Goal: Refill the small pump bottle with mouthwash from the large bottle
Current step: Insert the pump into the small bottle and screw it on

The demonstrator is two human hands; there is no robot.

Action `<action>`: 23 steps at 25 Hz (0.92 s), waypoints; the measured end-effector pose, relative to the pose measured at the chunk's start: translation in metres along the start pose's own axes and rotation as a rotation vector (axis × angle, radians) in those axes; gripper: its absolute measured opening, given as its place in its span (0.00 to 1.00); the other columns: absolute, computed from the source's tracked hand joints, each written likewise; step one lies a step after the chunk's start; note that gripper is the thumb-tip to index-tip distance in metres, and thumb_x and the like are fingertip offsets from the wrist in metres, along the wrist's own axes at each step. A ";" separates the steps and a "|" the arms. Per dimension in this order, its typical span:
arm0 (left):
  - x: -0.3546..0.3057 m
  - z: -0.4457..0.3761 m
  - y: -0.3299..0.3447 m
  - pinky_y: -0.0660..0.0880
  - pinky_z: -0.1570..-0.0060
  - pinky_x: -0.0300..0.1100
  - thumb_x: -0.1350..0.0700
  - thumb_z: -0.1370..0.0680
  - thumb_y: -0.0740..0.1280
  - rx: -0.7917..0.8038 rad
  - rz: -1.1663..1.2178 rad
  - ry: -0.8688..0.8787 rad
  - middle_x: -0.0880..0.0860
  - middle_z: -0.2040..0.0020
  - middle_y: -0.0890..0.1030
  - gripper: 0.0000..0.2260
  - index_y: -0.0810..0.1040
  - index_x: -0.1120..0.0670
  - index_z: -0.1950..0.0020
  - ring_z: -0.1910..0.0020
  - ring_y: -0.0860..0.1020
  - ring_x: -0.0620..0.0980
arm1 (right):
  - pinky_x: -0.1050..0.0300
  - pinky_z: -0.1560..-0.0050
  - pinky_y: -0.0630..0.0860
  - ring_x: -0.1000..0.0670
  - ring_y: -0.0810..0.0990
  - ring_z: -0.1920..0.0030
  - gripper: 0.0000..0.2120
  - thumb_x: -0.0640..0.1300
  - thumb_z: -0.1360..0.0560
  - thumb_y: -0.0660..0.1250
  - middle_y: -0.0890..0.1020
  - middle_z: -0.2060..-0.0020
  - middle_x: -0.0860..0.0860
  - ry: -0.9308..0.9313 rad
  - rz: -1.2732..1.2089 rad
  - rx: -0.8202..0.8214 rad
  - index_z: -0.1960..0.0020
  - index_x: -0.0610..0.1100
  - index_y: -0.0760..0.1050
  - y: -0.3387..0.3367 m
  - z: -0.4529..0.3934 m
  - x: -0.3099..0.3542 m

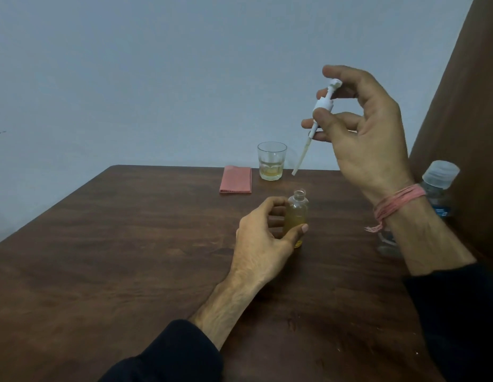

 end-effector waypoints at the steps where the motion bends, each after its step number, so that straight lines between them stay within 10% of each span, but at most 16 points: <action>1: 0.000 0.000 -0.001 0.88 0.40 0.43 0.47 0.24 0.85 -0.008 0.002 -0.006 0.41 0.38 0.87 0.25 0.83 0.43 0.29 0.41 0.87 0.39 | 0.56 0.47 0.88 0.51 0.91 0.49 0.23 0.34 0.15 0.70 0.81 0.36 0.48 0.010 0.010 0.034 0.22 0.47 0.74 0.001 -0.001 -0.002; 17: -0.003 -0.002 -0.004 0.87 0.39 0.43 0.48 0.23 0.85 -0.024 -0.019 -0.018 0.41 0.37 0.87 0.27 0.82 0.44 0.26 0.41 0.87 0.40 | 0.54 0.43 0.87 0.51 0.92 0.51 0.22 0.33 0.19 0.74 0.84 0.38 0.50 0.113 0.093 0.549 0.29 0.52 0.81 0.015 -0.008 -0.028; 23: -0.002 -0.001 -0.005 0.87 0.40 0.40 0.47 0.23 0.84 -0.018 -0.014 -0.022 0.39 0.38 0.86 0.26 0.82 0.43 0.27 0.42 0.86 0.37 | 0.48 0.42 0.88 0.46 0.92 0.49 0.21 0.31 0.18 0.72 0.84 0.38 0.44 -0.008 -0.085 0.316 0.27 0.46 0.79 -0.001 -0.026 -0.012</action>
Point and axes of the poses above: each hand's wrist, its own z-axis away from the middle knuckle, its own y-axis out of the palm, x = y × z, the point moved 5 cm from there along -z, towards the middle knuckle
